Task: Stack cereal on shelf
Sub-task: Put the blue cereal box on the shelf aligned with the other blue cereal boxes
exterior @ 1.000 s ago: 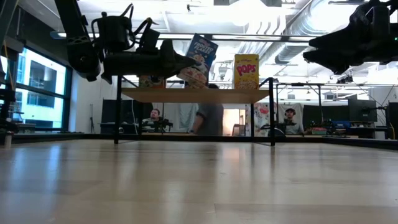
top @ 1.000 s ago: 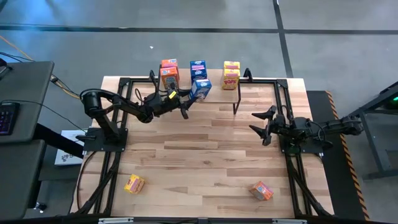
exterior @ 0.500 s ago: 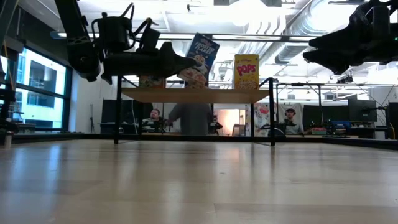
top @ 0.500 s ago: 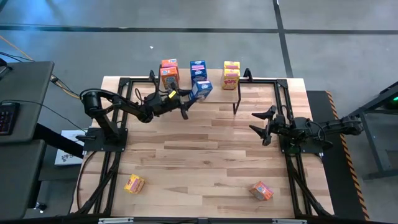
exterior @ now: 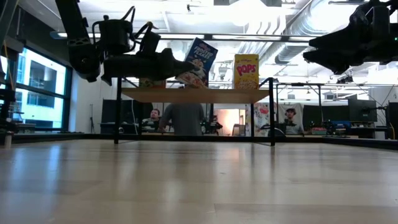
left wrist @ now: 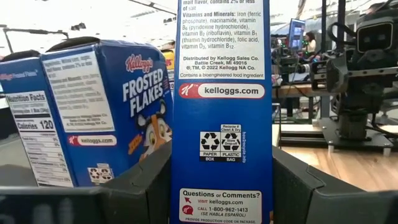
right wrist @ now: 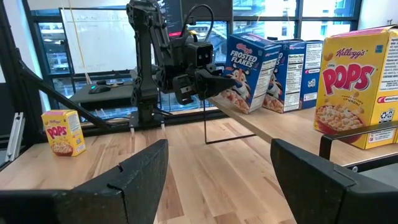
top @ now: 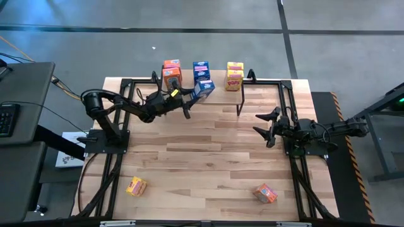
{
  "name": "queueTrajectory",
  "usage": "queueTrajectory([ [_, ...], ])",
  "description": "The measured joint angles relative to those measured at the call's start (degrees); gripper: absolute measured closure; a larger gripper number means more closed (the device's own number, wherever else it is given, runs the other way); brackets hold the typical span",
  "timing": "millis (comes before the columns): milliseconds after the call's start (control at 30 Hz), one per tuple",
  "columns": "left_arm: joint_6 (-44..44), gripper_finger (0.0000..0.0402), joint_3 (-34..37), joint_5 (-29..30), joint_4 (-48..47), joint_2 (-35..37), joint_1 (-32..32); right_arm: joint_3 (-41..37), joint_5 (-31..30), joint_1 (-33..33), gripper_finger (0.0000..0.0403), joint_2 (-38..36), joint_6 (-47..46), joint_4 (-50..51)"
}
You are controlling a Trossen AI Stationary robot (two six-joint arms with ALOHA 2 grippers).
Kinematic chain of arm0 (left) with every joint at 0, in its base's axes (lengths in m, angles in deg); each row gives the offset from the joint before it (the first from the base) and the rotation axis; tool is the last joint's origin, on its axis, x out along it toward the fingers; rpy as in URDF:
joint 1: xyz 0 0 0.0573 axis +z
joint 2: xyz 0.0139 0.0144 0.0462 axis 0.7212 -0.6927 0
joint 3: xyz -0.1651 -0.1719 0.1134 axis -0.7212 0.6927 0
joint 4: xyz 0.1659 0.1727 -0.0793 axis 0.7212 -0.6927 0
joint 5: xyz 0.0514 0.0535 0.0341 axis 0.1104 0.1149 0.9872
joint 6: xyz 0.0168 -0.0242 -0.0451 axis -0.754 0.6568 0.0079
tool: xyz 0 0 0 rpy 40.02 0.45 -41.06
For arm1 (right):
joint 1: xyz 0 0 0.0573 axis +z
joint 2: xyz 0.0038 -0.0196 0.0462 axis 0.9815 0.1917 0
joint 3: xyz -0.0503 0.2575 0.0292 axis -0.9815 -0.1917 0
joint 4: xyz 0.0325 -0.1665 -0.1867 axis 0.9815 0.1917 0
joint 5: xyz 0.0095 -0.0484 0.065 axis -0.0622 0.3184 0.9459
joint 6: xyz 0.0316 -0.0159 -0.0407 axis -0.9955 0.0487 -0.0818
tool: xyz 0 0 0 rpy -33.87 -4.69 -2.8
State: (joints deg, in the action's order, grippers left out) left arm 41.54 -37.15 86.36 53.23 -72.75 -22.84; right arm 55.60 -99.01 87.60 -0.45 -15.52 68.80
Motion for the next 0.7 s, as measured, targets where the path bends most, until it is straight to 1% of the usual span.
queueTrajectory([
  [267, 0.06, 0.0213, -0.19, -0.39, -1.03, 0.02, -0.07, 0.00, -0.02, 0.00, 0.0126, 0.00, 0.00, 0.00],
  [400, 1.19, 0.0213, -1.39, -1.93, -2.80, 0.02, -0.07, 0.00, -0.02, 0.00, 0.0126, 0.00, 0.00, 0.00],
  [500, 2.20, 0.0213, -2.44, -1.94, -4.91, 0.07, -0.07, 0.00, -0.02, 0.02, 0.0126, 0.00, 0.00, 0.00],
  [700, 2.95, 0.0193, -2.62, -0.88, -6.63, 0.01, -0.02, 0.00, -0.02, 0.02, 0.0126, 0.00, 0.00, -0.02],
])
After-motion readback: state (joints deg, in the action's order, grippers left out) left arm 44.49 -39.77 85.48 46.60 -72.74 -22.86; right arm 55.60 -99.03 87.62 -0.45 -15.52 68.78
